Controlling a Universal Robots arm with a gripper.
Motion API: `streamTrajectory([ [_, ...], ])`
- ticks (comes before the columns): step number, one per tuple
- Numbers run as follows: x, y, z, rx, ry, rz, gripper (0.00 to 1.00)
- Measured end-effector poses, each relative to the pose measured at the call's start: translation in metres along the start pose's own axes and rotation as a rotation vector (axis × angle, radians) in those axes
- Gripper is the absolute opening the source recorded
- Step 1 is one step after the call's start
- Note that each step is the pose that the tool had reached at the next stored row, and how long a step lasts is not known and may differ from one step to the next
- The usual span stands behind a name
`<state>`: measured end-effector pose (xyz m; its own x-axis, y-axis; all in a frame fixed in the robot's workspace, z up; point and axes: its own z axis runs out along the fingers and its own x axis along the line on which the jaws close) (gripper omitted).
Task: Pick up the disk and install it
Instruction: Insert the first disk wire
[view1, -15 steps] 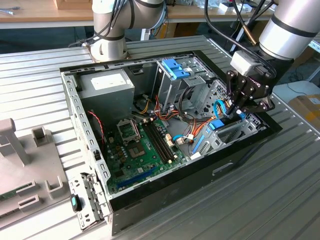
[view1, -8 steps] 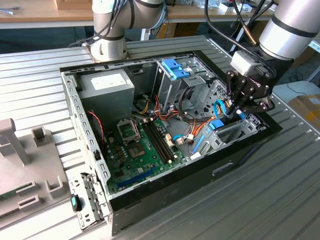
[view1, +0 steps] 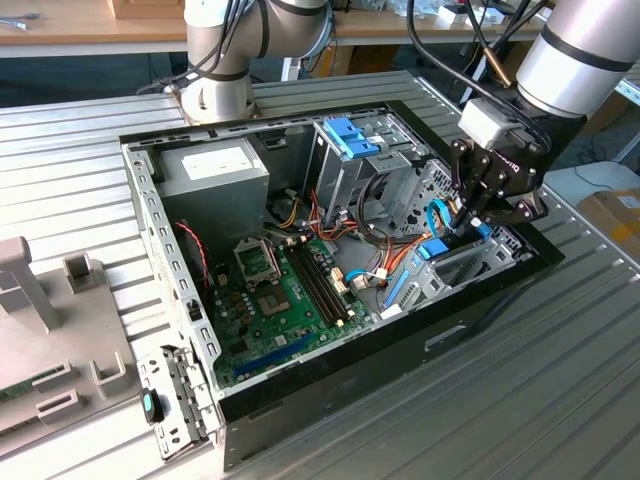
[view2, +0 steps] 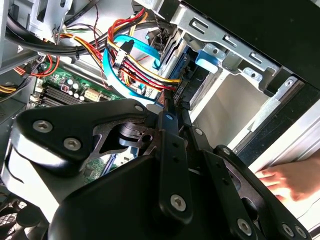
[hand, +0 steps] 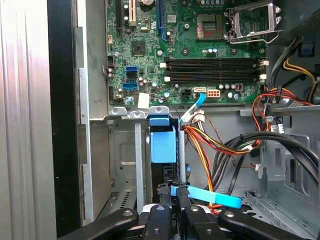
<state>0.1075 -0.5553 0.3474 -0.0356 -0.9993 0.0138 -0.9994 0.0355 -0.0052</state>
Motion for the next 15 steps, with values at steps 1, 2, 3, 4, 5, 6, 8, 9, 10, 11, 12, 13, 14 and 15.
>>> streamTrajectory([
  [1, -0.0001, 0.0000, -0.0001, 0.0000, 0.0001, 0.000, 0.17],
  [2, -0.0001, -0.0002, 0.0000, 0.0000, 0.0001, 0.000, 0.17],
  [3, -0.0001, -0.0004, 0.0000, 0.0000, 0.0000, 0.000, 0.17],
  [4, -0.0002, -0.0006, -0.0001, 0.0000, 0.0001, 0.000, 0.17],
  [5, -0.0001, -0.0007, 0.0001, 0.0000, 0.0000, 0.000, 0.17],
  [6, -0.0001, -0.0008, 0.0001, 0.0000, 0.0002, 0.000, 0.17],
  [8, -0.0001, -0.0008, 0.0010, 0.0000, 0.0000, 0.001, 0.17],
  [9, -0.0001, -0.0008, 0.0010, 0.0000, 0.0001, 0.001, 0.17],
  [10, -0.0001, -0.0008, 0.0010, 0.0000, 0.0002, 0.001, 0.17],
  [11, -0.0001, -0.0008, 0.0011, 0.0000, 0.0000, 0.001, 0.17],
  [12, -0.0001, -0.0008, 0.0012, 0.0000, -0.0001, 0.001, 0.17],
  [13, 0.0003, -0.0008, 0.0012, 0.0000, -0.0002, 0.004, 0.17],
  [14, 0.0002, -0.0008, 0.0012, -0.0001, -0.0001, 0.004, 0.17],
  [15, 0.0002, -0.0008, 0.0011, -0.0001, 0.0000, 0.004, 0.17],
])
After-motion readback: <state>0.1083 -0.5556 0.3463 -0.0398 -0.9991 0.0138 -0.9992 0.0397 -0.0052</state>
